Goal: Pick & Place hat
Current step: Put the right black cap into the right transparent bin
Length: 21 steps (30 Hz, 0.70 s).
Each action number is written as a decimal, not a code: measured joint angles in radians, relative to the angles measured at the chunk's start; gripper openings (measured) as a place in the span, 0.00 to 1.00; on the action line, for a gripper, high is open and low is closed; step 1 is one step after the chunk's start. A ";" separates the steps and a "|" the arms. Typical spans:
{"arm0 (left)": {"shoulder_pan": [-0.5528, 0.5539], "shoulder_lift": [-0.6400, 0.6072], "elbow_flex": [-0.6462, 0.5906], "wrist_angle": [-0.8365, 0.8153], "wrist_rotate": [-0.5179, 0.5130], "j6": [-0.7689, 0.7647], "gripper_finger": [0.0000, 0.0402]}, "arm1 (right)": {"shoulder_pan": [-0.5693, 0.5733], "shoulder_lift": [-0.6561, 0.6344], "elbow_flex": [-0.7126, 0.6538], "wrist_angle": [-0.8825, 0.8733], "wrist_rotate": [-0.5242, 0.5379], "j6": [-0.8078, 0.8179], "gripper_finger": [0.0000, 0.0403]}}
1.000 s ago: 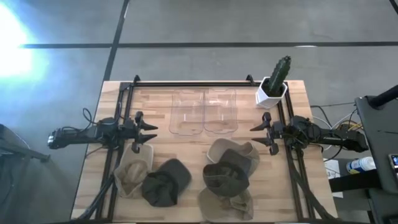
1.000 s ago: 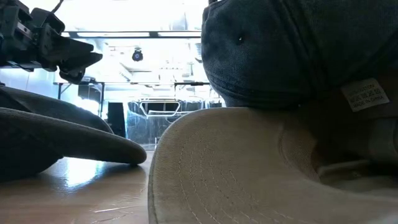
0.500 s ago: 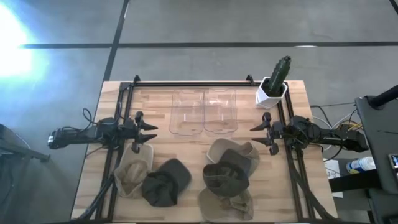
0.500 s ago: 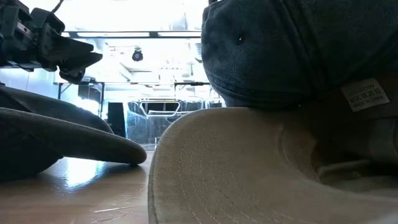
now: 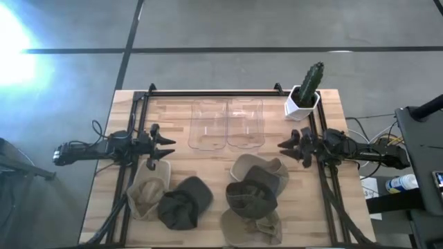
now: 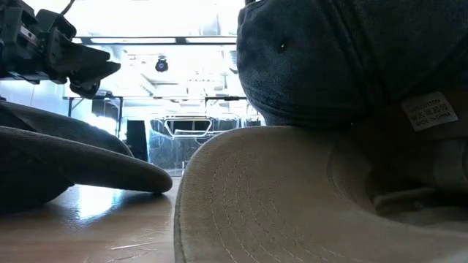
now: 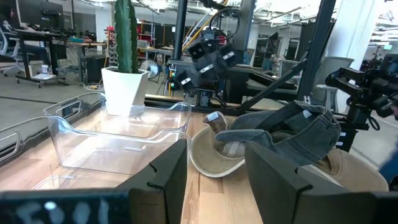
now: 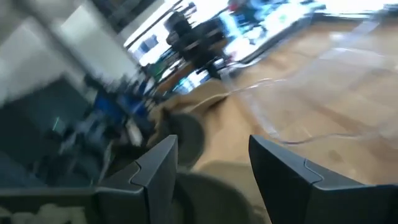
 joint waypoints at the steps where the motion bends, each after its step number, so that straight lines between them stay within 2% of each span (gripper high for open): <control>1: 0.000 0.000 0.000 0.000 0.000 0.000 0.39 | -0.001 0.000 0.000 -0.005 0.028 0.035 0.48; 6: 0.000 0.000 0.000 0.000 0.000 0.000 0.39 | -0.001 0.005 0.000 -0.005 0.103 0.217 0.48; 9: 0.000 0.000 0.000 0.000 0.000 0.000 0.39 | 0.004 0.008 0.000 -0.011 0.085 0.531 0.48; 10: 0.000 0.000 0.000 0.000 0.000 0.000 0.39 | 0.004 0.011 0.000 -0.017 0.075 0.594 0.48; 12: 0.000 0.002 0.000 0.000 0.000 0.000 0.39 | 0.006 0.016 0.000 -0.014 0.030 0.631 0.48; 17: 0.000 0.003 0.000 0.000 0.000 0.000 0.39 | 0.028 0.023 0.000 -0.008 -0.002 0.754 0.48; 21: 0.000 0.004 0.000 0.000 0.000 0.000 0.39 | 0.034 0.054 0.000 0.009 -0.124 0.898 0.48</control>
